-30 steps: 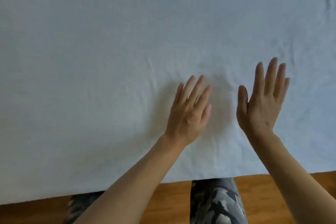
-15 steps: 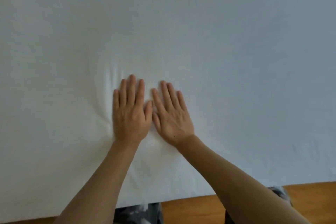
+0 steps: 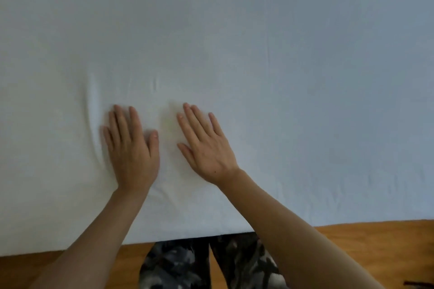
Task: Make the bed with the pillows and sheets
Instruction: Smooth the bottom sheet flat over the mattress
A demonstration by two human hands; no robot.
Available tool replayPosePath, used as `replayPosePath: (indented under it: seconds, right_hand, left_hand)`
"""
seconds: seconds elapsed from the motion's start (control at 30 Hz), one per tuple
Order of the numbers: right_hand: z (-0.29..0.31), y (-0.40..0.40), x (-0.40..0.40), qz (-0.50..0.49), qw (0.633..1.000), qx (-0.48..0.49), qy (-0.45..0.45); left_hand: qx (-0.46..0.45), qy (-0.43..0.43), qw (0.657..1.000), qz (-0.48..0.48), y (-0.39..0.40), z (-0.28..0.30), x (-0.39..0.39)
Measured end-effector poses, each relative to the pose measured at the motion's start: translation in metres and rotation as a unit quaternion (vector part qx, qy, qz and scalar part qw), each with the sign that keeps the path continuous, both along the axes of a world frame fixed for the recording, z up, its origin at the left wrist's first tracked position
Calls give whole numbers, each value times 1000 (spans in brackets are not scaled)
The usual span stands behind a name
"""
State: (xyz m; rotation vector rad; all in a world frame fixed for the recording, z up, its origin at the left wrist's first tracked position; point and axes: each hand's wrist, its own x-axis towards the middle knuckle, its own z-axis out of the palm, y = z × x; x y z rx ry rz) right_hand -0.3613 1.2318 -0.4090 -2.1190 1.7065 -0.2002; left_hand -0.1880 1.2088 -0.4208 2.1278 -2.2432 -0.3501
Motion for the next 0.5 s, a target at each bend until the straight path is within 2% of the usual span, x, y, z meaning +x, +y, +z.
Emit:
replayPosePath:
  seconds: [0.1, 0.2, 0.33, 0.4, 0.5]
  right_hand:
    - [5, 19, -70, -128, 991, -23, 12]
    - [2, 52, -162, -236, 969, -9, 71]
    - [10, 102, -262, -311, 939, 44, 138]
    - [14, 123, -279, -326, 930, 78, 151]
    - [4, 149, -257, -328, 927, 109, 146]
  left_hand:
    - [-4, 41, 994, -104, 11, 7, -58]
    - [12, 80, 970, -230, 30, 10, -141]
    - [33, 131, 942, -307, 55, 14, -239]
    - [36, 129, 933, -334, 61, 9, -262]
    - [37, 104, 930, -351, 66, -3, -257]
